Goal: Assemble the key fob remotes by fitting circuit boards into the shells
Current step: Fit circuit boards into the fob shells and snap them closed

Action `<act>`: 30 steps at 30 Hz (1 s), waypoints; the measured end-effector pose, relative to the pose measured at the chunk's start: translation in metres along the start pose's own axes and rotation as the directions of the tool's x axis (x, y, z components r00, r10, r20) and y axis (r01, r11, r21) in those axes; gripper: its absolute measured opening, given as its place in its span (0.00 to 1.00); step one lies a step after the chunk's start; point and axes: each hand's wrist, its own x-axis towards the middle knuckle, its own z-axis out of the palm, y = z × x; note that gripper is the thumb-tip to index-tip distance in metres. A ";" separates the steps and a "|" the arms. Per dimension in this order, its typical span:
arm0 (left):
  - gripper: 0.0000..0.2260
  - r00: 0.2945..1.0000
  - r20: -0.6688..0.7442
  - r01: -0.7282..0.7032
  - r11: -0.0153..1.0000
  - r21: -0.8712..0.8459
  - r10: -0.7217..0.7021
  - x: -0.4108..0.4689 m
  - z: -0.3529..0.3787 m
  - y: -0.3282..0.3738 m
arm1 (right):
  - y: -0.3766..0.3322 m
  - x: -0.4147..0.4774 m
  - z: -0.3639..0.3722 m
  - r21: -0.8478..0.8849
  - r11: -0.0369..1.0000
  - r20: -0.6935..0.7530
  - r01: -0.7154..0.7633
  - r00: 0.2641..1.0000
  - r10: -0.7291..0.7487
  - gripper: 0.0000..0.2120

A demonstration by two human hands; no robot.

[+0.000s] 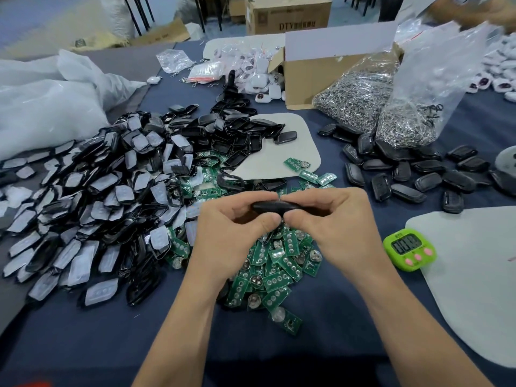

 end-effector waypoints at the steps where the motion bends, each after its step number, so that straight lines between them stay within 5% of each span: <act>1: 0.14 1.000 0.005 -0.011 1.000 0.011 0.011 0.000 0.001 0.002 | -0.001 -0.001 0.000 -0.006 1.000 -0.001 0.014 1.000 -0.014 0.13; 13: 0.14 0.965 -0.147 -0.212 0.976 0.051 0.217 -0.016 0.006 0.016 | -0.012 -0.008 0.001 0.092 0.986 0.019 0.140 0.990 -0.142 0.16; 18: 0.10 0.987 -0.156 -0.076 0.978 -0.192 0.046 -0.013 0.007 0.013 | -0.011 -0.006 0.000 0.240 0.967 0.078 0.090 0.991 -0.112 0.14; 23: 0.23 0.989 -0.017 0.125 0.898 -0.422 -0.146 -0.016 0.005 0.002 | -0.011 -0.013 0.003 0.248 0.960 0.024 0.129 0.990 -0.139 0.14; 30: 0.13 0.995 -0.041 0.084 0.983 -0.161 -0.092 -0.016 0.003 -0.004 | -0.005 -0.016 0.007 0.107 0.977 -0.134 0.184 0.976 -0.169 0.14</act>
